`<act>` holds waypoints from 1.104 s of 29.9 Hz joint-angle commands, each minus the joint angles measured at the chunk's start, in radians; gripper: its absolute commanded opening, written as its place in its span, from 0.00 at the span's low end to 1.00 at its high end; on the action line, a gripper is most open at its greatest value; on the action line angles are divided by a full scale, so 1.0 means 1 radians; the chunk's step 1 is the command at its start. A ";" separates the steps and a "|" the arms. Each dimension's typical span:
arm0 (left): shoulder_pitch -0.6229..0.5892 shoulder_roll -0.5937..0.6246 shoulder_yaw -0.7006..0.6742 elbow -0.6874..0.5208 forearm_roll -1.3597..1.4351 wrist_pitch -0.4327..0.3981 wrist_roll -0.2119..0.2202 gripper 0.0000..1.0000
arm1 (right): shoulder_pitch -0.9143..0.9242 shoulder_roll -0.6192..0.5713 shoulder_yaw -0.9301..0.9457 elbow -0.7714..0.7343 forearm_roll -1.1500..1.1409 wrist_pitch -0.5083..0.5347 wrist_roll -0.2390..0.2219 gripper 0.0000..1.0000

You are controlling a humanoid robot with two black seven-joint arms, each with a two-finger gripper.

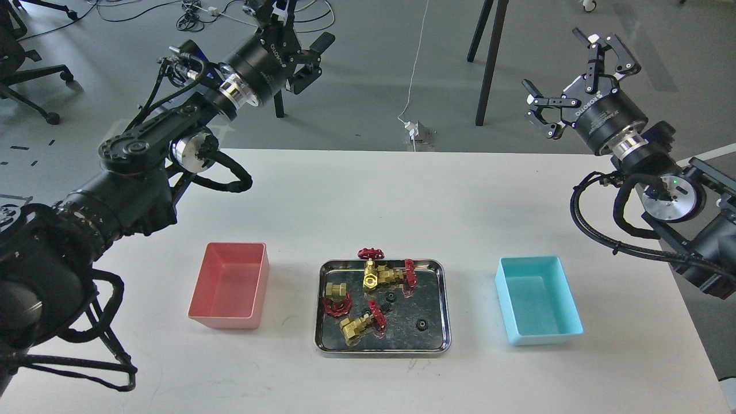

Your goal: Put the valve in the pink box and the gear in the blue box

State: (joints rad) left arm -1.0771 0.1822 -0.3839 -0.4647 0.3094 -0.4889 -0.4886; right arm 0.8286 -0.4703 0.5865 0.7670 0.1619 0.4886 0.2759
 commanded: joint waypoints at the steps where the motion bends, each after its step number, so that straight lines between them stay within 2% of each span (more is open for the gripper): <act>1: 0.011 0.019 -0.001 0.000 -0.001 0.000 0.000 1.00 | 0.006 0.002 0.036 -0.014 0.002 0.000 0.000 1.00; 5: 0.016 0.080 -0.012 0.006 -0.013 0.000 0.000 1.00 | 0.012 0.002 0.047 -0.005 0.002 0.000 0.005 1.00; 10: 0.052 0.085 -0.183 -0.029 -0.128 0.000 0.000 1.00 | 0.157 0.002 0.052 -0.009 0.004 0.000 0.005 1.00; 12: 0.072 0.091 -0.275 -0.118 -0.142 0.000 0.000 1.00 | 0.216 0.001 0.046 -0.009 0.004 0.000 0.005 1.00; 15: 0.068 0.135 -0.302 -0.317 -0.135 0.000 0.000 1.00 | 0.256 -0.010 0.032 -0.009 0.004 -0.001 0.003 1.00; 19: -0.006 0.356 -0.267 -0.642 0.050 0.000 0.000 1.00 | 0.244 -0.027 0.024 -0.009 0.004 -0.019 0.003 1.00; 21: -0.102 0.445 -0.123 -0.756 0.189 0.000 0.000 0.99 | 0.233 -0.040 0.026 -0.009 0.004 -0.019 0.002 1.00; 24: -0.318 0.555 0.241 -0.894 0.357 0.000 0.000 0.99 | 0.212 -0.047 0.026 -0.008 0.004 -0.024 0.002 1.00; 26: -0.453 0.585 0.486 -0.971 0.497 0.012 0.000 0.99 | 0.208 -0.045 0.026 -0.008 0.004 -0.025 0.002 1.00; 30: -0.647 0.576 0.964 -1.058 0.863 0.327 0.000 0.97 | 0.207 -0.034 0.033 -0.006 0.004 -0.025 0.002 1.00; 33: -0.679 0.452 1.260 -1.045 1.029 0.569 0.000 0.97 | 0.211 -0.018 0.035 -0.005 0.004 -0.039 0.000 1.00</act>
State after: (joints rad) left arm -1.7181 0.7345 0.6148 -1.5131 1.1838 -0.1282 -0.4886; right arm 1.0361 -0.5038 0.6191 0.7606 0.1658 0.4619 0.2773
